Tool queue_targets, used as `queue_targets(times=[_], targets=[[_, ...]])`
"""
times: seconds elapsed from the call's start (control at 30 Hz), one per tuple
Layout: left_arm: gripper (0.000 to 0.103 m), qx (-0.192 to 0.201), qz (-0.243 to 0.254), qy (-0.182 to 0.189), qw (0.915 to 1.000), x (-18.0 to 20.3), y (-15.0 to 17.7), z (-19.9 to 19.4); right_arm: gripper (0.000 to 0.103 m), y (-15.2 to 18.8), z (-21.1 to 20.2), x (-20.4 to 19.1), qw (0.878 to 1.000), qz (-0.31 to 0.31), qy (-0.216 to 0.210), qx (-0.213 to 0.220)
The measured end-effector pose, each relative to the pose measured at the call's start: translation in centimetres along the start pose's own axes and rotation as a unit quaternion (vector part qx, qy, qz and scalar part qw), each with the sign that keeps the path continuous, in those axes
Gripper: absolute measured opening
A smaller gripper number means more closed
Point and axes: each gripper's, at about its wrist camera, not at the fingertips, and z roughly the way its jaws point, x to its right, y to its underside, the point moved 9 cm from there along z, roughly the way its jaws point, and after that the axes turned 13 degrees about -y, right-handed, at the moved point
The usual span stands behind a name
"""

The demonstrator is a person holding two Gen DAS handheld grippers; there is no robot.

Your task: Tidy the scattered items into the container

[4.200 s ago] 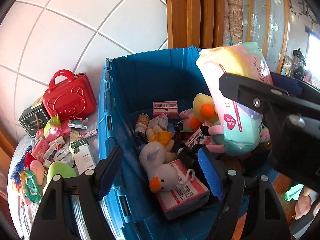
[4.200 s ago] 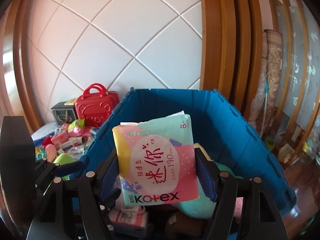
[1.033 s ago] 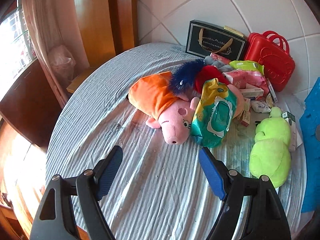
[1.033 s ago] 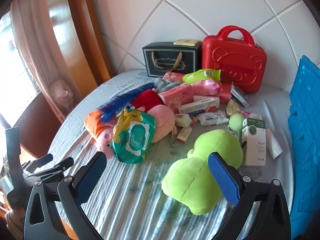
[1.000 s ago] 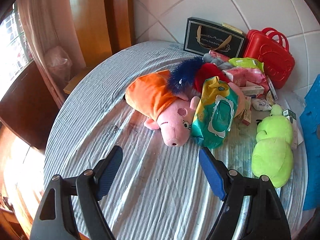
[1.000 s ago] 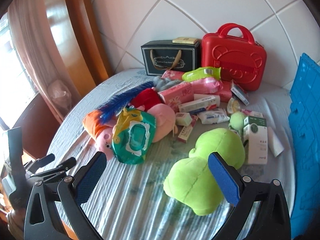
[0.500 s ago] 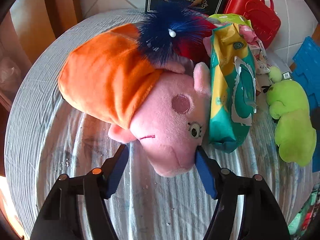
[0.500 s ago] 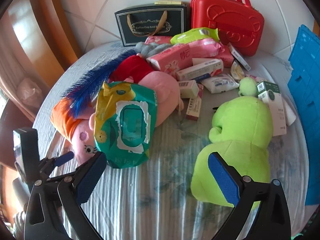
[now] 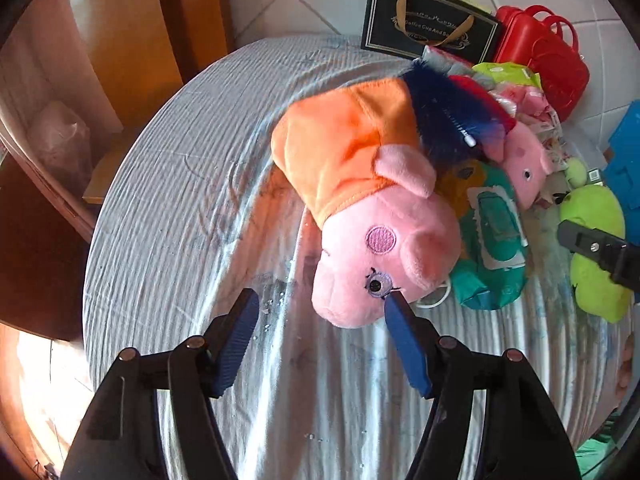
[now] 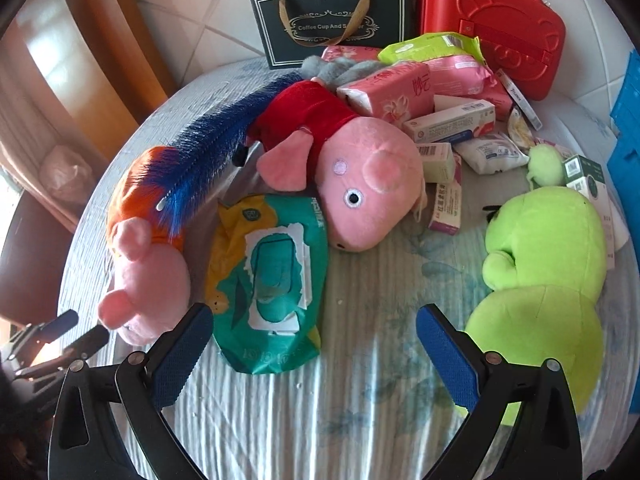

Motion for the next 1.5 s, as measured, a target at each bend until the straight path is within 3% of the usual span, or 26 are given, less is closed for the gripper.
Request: queue_targets(times=[0.1, 0.23, 0.33, 0.43, 0.5, 0.7, 0.77, 0.8, 0.87, 0.93, 1.03, 1.5], targets=[[0.077, 0.019, 0.023, 0.005, 0.9995, 2.1, -1.4, -0.8, 0.103, 0.4, 1.2, -0.1, 1.0, -0.005, 0.006, -0.021], [0.077, 0.005, 0.061, 0.007, 0.9981, 4.5, -1.0, 1.6, 0.103, 0.8, 2.8, -0.2, 0.999, -0.022, 0.023, -0.038], [0.077, -0.004, 0.078, -0.013, 0.9969, 4.8, 0.1, 3.9, 0.103, 0.8, 3.7, -0.5, 0.998, -0.036, 0.024, -0.039], [0.08, -0.005, 0.079, -0.016, 0.9967, 4.7, 0.2, 5.4, 0.103, 0.6, 4.8, -0.7, 0.998, -0.042, 0.023, -0.04], [0.085, -0.004, 0.076, -0.008, 0.997, 4.9, -0.1, 6.0, 0.103, 0.3, 5.5, -0.7, 0.998, -0.041, 0.027, -0.04], [0.087, -0.003, 0.064, 0.02, 0.9977, 5.9, -0.6, 7.4, 0.102, 0.2, 8.0, 0.0, 0.998, -0.024, 0.032, -0.05], [0.085, 0.007, 0.068, 0.02, 0.9975, 6.1, -0.7, 7.3, 0.092, 0.3, 8.6, 0.4, 0.998, -0.022, 0.034, -0.053], [0.082, 0.013, 0.071, 0.018, 0.9973, 6.2, -0.7, 7.2, 0.076, 0.5, 8.9, 0.5, 0.998, -0.02, 0.027, -0.054], [0.077, 0.027, 0.077, 0.011, 0.9967, 6.2, -0.7, 6.8, 0.063, 0.6, 9.0, 0.3, 0.998, -0.013, 0.005, -0.055], [0.073, 0.035, 0.08, 0.006, 0.9962, 6.2, -0.7, 6.3, 0.048, 0.4, 8.4, -0.3, 0.998, -0.028, 0.011, -0.05], [0.07, 0.044, 0.073, 0.004, 0.9963, 5.7, -1.0, 5.3, 0.042, 0.4, 7.1, -1.0, 0.998, -0.042, 0.009, -0.043], [0.07, 0.14, 0.043, -0.012, 0.9891, 4.7, -2.2, -5.2, 0.042, 0.1, -4.2, -2.2, 0.997, -0.059, -0.013, 0.047]])
